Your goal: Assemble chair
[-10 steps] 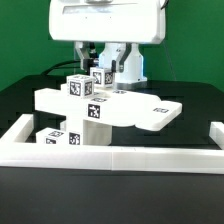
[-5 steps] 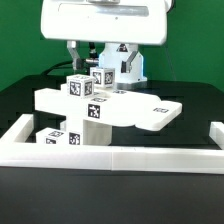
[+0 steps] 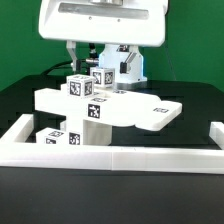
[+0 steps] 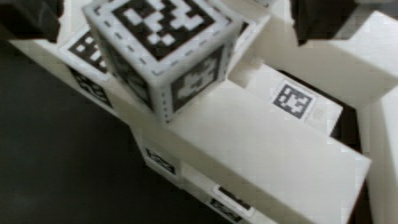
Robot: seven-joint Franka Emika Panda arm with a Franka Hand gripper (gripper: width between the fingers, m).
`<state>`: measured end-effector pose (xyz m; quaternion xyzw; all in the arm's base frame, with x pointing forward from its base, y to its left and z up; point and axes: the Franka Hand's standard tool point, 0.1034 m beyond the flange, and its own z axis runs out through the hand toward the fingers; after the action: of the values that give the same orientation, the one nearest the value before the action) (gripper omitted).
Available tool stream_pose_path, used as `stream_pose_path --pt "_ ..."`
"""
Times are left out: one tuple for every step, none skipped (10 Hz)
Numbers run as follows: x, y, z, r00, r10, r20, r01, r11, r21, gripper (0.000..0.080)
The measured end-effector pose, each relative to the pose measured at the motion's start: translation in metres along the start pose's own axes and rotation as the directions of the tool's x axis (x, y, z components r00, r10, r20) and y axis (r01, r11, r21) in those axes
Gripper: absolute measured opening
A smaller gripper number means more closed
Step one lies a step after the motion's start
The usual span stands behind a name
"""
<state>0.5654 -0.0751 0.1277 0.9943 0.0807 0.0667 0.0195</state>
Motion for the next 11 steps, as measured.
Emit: stream_pose_path --pt "-0.0002 -0.0006 0.0002 0.999 -0.05 0.002 0.05 0.999 0.001 0.0648" --pt "-0.0001 -0.0015 0.0004 0.994 -0.108 0.002 0.108 0.994 0.002 0.0648" --pt "0.0 -0.0022 0.0005 0.987 -0.161 0.002 0.161 0.987 0.001 0.0648" --pt "-0.0002 -0.002 0.0006 0.971 -0.238 0.004 0.238 0.971 -0.002 0.0648" --pt "-0.0003 -0.0018 0.0007 0.963 -0.269 0.005 0.269 0.963 -0.003 0.0648" --pt "-0.0003 -0.0018 0.0008 0.967 -0.254 0.006 0.254 0.967 -0.003 0.0648" --pt "-0.0004 -0.0017 0.0008 0.967 -0.254 0.006 0.254 0.967 -0.003 0.052" --pt "-0.0004 -0.0017 0.0008 0.967 -0.254 0.006 0.254 0.967 -0.003 0.0385" --pt "-0.0003 -0.0016 0.0007 0.969 -0.247 0.005 0.248 0.969 -0.003 0.0385" --pt "-0.0003 -0.0015 0.0007 0.974 -0.227 0.005 0.227 0.974 -0.003 0.0285" --pt "-0.0003 -0.0016 0.0007 0.974 -0.225 0.005 0.225 0.974 -0.003 0.0285"
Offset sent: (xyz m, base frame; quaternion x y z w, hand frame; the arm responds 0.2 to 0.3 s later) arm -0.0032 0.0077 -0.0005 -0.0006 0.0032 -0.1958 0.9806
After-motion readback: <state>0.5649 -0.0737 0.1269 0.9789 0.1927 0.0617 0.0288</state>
